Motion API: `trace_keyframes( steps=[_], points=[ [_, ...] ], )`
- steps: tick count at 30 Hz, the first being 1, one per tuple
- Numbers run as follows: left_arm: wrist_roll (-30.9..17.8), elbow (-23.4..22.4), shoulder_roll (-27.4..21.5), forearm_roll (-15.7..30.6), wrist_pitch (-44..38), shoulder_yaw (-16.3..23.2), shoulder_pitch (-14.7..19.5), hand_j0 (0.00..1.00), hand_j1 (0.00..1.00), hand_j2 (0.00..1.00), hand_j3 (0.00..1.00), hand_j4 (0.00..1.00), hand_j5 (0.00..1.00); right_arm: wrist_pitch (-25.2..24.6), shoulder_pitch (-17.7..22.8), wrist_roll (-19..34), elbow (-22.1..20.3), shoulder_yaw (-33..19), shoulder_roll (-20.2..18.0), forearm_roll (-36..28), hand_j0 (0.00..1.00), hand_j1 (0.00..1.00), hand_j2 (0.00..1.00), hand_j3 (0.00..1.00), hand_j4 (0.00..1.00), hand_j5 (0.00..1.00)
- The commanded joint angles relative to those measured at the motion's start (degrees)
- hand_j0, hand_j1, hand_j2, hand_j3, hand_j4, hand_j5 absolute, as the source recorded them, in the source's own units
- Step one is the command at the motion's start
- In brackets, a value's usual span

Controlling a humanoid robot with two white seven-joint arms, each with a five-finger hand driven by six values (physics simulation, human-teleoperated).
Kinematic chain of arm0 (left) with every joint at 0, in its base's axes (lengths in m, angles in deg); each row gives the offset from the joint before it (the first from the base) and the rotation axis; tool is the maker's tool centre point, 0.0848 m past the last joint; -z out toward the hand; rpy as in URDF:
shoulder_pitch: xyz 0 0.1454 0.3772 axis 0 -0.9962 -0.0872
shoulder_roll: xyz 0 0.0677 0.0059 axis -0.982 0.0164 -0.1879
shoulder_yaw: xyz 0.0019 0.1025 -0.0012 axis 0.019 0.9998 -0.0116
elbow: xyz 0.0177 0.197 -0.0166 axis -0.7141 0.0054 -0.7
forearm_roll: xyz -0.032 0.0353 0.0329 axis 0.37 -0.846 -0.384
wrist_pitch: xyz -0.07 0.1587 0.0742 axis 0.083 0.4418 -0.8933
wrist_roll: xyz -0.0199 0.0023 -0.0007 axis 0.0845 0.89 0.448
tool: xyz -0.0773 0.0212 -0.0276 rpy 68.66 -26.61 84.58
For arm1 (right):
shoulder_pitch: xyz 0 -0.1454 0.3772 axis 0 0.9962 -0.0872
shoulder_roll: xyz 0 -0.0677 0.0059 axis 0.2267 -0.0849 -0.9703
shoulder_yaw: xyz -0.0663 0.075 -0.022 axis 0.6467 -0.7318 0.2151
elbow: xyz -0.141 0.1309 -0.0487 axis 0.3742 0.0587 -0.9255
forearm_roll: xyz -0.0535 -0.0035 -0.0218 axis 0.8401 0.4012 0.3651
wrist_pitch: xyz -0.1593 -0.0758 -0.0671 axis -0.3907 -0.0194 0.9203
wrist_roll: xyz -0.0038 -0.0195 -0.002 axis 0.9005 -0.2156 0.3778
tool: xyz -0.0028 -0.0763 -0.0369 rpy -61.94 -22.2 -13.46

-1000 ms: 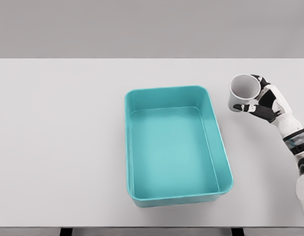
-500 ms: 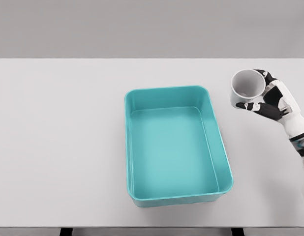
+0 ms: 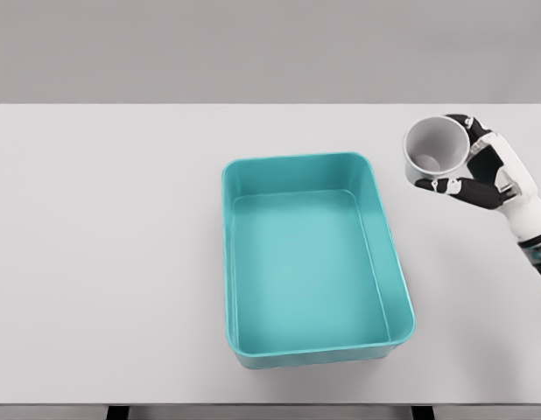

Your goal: Put the paper cup into the basket with your right arm

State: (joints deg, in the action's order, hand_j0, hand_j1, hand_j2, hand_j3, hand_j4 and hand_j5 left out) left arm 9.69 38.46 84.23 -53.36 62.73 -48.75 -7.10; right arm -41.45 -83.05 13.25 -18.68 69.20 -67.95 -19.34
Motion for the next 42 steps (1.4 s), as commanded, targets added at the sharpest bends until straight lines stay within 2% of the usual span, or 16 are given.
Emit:
trace_keyframes(
  steps=[1,3,5,7,11,14,21,23,26,42],
  points=[
    [0.0,0.0,0.0,0.0,0.0,0.0,0.0,1.00,1.00,1.00,1.00,1.00,1.00,-0.1,0.0,0.0,-0.9,0.2,-0.4,-0.3,0.62,0.62,0.62,0.62,0.62,0.62],
    [0.0,0.0,0.0,0.0,0.0,0.0,0.0,1.00,1.00,1.00,1.00,1.00,1.00,0.0,-0.3,0.0,-1.0,1.9,-0.4,-0.3,0.62,0.62,0.62,0.62,0.62,0.62],
    [0.0,0.0,0.0,0.0,0.0,0.0,0.0,1.00,1.00,1.00,1.00,1.00,1.00,0.0,-0.1,0.0,-3.1,2.0,-0.6,-0.2,0.62,0.62,0.62,0.62,0.62,0.62],
    [0.0,0.0,0.0,0.0,0.0,0.0,0.0,1.00,1.00,1.00,1.00,1.00,1.00,-0.2,-0.1,0.0,-4.8,2.2,-2.7,-0.2,0.63,0.63,0.63,0.63,0.63,0.63],
    [0.0,0.0,0.0,0.0,0.0,0.0,0.0,1.00,1.00,1.00,1.00,1.00,1.00,0.0,0.4,0.0,-5.8,2.9,-2.9,-0.2,0.63,0.63,0.63,0.63,0.63,0.63],
    [0.0,0.0,0.0,0.0,0.0,0.0,0.0,1.00,1.00,1.00,1.00,1.00,1.00,0.0,0.8,0.0,-8.9,3.5,-2.9,2.2,0.63,0.63,0.63,0.63,0.63,0.63],
    [0.0,0.0,0.0,0.0,0.0,0.0,0.0,1.00,1.00,1.00,1.00,1.00,1.00,0.3,0.4,0.0,-9.3,5.6,-2.9,3.6,0.63,0.63,0.63,0.63,0.63,0.63],
    [0.0,0.0,0.0,0.0,0.0,0.0,0.0,1.00,1.00,1.00,1.00,1.00,1.00,0.3,0.4,0.0,-10.6,6.1,-2.9,4.6,0.63,0.63,0.63,0.63,0.63,0.63],
    [0.0,0.0,0.0,0.0,0.0,0.0,0.0,1.00,1.00,1.00,1.00,1.00,1.00,0.6,-0.1,0.0,-10.9,8.9,-6.0,4.7,0.63,0.63,0.63,0.63,0.63,0.63],
    [0.0,0.0,0.0,0.0,0.0,0.0,0.0,1.00,1.00,1.00,1.00,1.00,1.00,3.7,-0.6,0.0,-11.7,13.8,-7.7,9.1,0.63,0.63,0.63,0.63,0.63,0.63]
  ],
)
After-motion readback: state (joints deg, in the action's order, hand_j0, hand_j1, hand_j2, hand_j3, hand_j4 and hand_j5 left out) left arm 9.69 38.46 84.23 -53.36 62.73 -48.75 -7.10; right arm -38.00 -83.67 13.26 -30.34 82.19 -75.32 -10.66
